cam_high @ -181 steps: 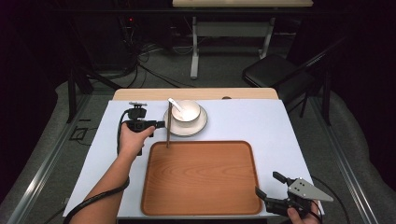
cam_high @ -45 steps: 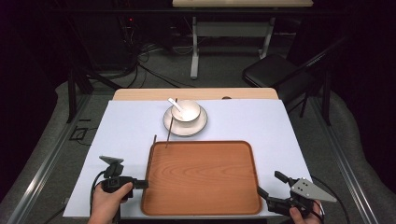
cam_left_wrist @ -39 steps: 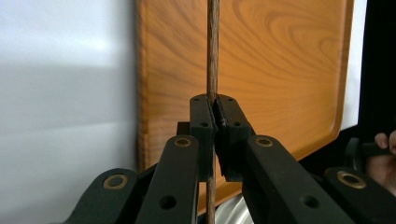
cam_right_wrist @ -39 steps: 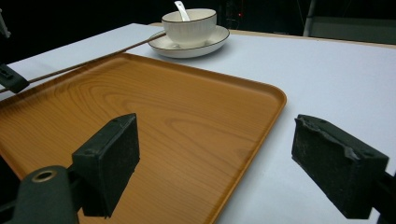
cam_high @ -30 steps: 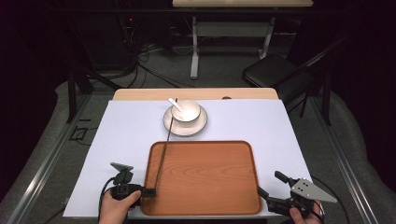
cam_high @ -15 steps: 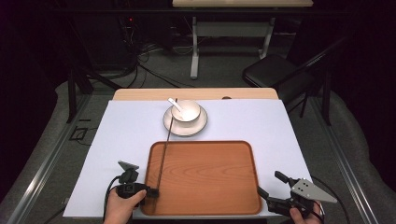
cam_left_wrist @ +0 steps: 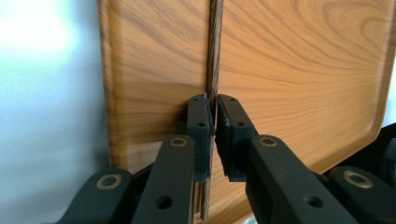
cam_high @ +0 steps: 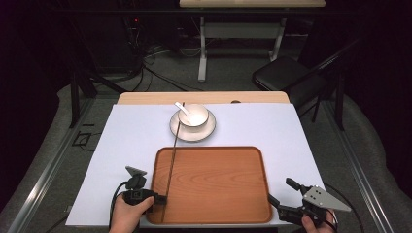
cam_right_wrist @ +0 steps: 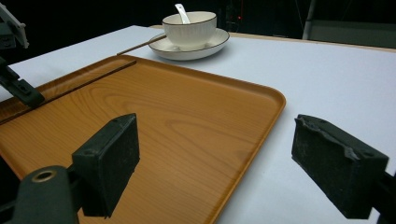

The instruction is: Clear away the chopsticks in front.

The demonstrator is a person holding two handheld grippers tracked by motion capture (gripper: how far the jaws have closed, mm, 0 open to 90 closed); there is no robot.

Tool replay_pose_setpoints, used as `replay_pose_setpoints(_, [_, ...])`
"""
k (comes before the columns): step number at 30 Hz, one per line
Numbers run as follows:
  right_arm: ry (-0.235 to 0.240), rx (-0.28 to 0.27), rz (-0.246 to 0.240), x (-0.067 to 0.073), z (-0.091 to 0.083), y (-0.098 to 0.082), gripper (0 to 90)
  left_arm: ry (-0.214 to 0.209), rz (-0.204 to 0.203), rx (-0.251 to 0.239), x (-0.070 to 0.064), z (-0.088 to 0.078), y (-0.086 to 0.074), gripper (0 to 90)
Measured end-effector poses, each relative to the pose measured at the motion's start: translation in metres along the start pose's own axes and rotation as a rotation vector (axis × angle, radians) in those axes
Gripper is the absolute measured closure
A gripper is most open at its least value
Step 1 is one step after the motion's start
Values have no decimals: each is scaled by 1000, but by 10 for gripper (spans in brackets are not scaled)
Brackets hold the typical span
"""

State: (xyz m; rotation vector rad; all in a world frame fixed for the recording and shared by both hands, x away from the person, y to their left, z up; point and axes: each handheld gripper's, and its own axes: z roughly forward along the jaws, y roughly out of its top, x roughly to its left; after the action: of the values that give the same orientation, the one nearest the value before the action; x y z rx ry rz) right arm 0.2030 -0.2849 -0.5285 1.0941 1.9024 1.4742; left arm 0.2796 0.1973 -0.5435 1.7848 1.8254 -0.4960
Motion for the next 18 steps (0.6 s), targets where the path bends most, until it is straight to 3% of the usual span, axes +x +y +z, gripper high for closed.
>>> replay_pose_setpoints(4, [0, -1, 0, 0, 0, 0, 147, 0, 12, -8, -1, -4, 2, 785])
replay_pose_setpoints(8, [-1, -1, 0, 0, 0, 0, 147, -14, 28, -52, -4, -15, 5, 731])
replay_pose_setpoints(12, [-1, 0, 1, 0, 0, 0, 147, 4, 58, -91, -8, -23, 9, 682])
replay_pose_setpoints(15, [0, 2, 1, 0, 0, 0, 147, 40, 134, -150, -8, -27, 11, 630])
replay_pose_setpoints(18, [-1, 3, 2, 0, 0, 0, 147, 42, 173, -191, -8, -29, 14, 609])
